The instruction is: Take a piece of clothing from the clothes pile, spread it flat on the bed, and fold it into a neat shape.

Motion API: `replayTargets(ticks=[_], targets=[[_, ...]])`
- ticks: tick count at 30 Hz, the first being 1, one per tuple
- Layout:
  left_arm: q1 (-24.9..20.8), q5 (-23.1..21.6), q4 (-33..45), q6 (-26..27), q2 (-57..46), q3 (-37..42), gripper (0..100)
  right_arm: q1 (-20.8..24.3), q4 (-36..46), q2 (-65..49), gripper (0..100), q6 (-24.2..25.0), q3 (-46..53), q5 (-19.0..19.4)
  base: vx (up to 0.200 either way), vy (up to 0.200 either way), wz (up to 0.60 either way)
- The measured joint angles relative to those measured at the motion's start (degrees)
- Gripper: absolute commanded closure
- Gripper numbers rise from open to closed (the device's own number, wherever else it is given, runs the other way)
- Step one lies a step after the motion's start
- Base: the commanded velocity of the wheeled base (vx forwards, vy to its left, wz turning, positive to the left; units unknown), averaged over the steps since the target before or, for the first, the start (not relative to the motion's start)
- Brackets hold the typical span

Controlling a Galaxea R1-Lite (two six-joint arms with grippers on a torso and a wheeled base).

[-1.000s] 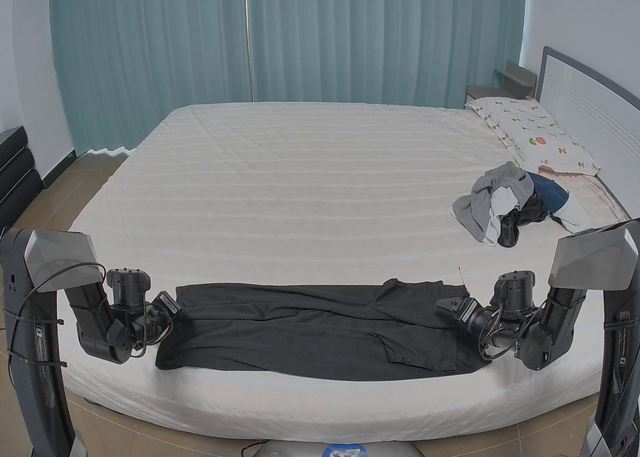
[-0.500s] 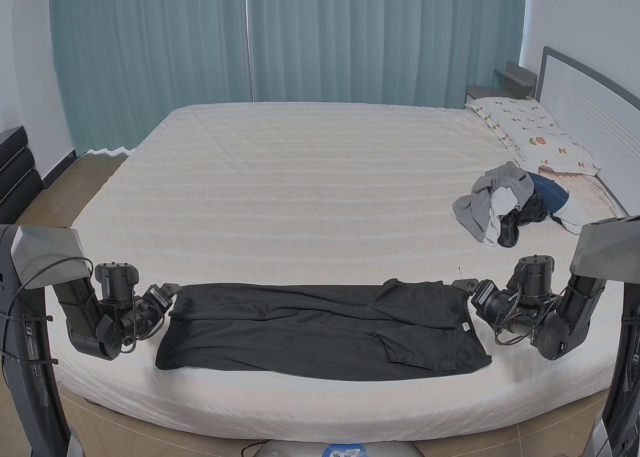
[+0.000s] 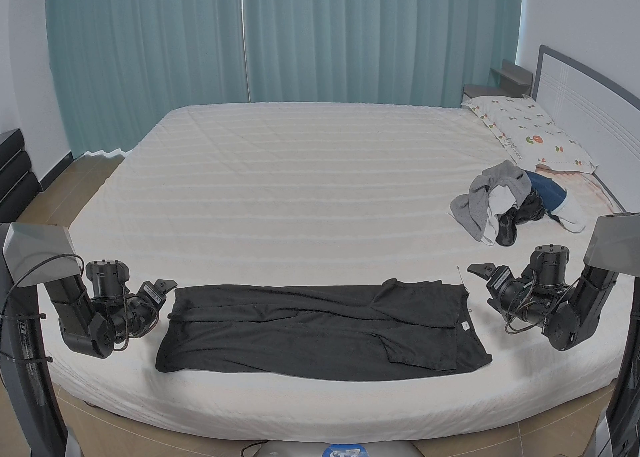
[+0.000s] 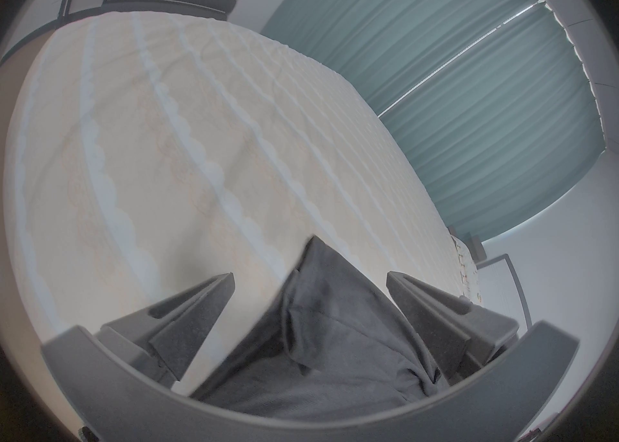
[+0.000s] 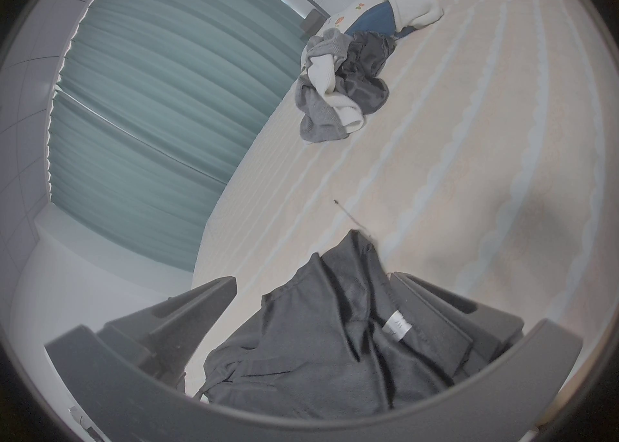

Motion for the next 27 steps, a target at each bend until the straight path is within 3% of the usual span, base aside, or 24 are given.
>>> replayTargets(ticks=[13,27], targets=[[-0.1,0.0,0.0,0.0,-0.4,0.5,0,0.2,0.0,0.4,0,0.0,-0.3,0.0,0.000,0.000,0.00],[-4.8,0.0,-0.1,0.4,-1.2,2.4,0,0.6,0.0,1.1,0,-0.1,-0.6,0.0,0.000,0.000,0.00]])
